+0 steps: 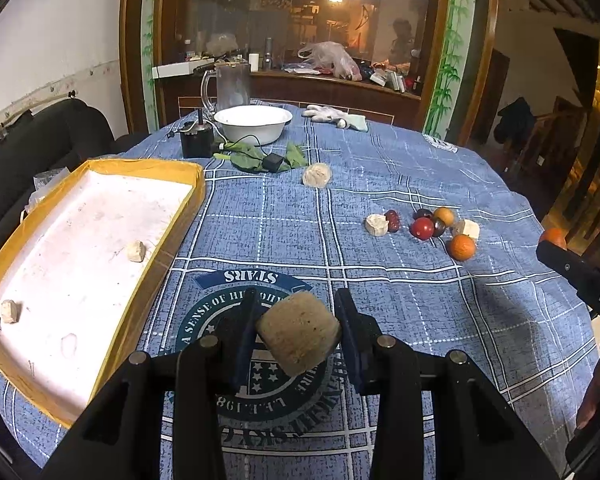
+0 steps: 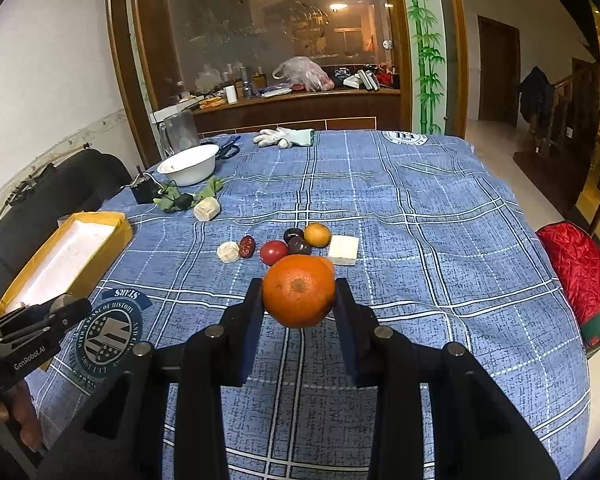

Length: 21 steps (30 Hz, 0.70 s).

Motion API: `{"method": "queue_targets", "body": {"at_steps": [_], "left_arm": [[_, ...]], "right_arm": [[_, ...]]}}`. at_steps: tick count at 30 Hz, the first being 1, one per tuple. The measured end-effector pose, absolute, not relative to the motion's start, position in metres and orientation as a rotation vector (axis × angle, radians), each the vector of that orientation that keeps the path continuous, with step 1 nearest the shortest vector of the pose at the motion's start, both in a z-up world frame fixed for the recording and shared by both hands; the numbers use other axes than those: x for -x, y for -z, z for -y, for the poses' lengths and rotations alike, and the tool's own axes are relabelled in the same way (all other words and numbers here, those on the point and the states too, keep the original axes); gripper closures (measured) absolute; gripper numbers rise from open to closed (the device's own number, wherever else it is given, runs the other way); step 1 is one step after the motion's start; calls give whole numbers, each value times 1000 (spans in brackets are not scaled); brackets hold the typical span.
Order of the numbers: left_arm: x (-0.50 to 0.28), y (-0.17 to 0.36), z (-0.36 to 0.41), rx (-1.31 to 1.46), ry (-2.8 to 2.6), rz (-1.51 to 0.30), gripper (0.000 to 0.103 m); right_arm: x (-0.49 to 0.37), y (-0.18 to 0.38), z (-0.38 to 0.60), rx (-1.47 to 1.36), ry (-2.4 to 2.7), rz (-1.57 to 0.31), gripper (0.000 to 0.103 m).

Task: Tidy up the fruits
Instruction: 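Lift sponge cube with left tool while right tool lifts the orange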

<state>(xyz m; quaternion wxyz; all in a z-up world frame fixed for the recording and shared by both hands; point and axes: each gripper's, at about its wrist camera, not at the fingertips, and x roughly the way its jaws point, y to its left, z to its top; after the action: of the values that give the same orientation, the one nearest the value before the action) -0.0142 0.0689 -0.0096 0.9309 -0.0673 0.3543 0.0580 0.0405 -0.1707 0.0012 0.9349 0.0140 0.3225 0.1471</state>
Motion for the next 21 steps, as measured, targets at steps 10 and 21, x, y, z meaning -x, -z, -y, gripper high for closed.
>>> {"method": "queue_targets", "body": {"at_steps": [10, 21], "left_arm": [[16, 11, -72, 135, -137, -725, 66], [16, 14, -76, 131, -161, -740, 66]], "right_arm": [[-39, 5, 169, -28, -308, -676, 67], [-37, 11, 160, -15, -328, -694, 67]]}}
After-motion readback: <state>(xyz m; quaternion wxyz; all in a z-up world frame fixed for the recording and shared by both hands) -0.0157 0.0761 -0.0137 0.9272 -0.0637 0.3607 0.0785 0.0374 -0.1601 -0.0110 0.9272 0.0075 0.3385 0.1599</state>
